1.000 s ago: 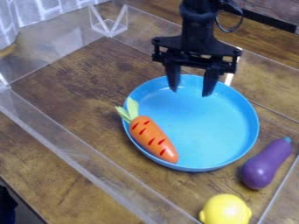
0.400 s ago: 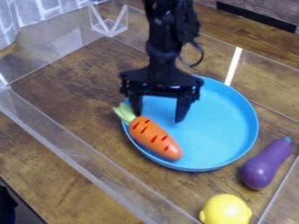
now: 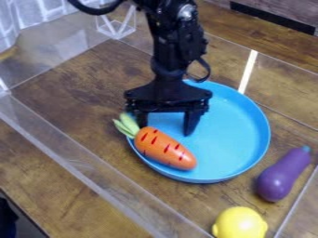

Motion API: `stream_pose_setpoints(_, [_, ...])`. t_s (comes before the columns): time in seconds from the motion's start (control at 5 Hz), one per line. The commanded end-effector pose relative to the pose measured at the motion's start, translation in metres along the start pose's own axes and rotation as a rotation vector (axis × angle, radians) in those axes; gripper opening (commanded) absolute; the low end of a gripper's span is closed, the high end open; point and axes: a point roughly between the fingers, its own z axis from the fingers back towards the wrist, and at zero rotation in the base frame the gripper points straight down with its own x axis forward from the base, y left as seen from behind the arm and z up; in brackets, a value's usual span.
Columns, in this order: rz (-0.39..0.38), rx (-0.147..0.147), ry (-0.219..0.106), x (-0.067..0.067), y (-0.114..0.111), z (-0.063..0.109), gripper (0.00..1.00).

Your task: Put the carrot on the blue tray

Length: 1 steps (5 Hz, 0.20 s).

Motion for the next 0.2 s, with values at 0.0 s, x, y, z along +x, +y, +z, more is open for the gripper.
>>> stream_pose_setpoints(0.0, [-0.017,-0.018,-0.020,0.0077,-0.0155,-0.0063,1.00])
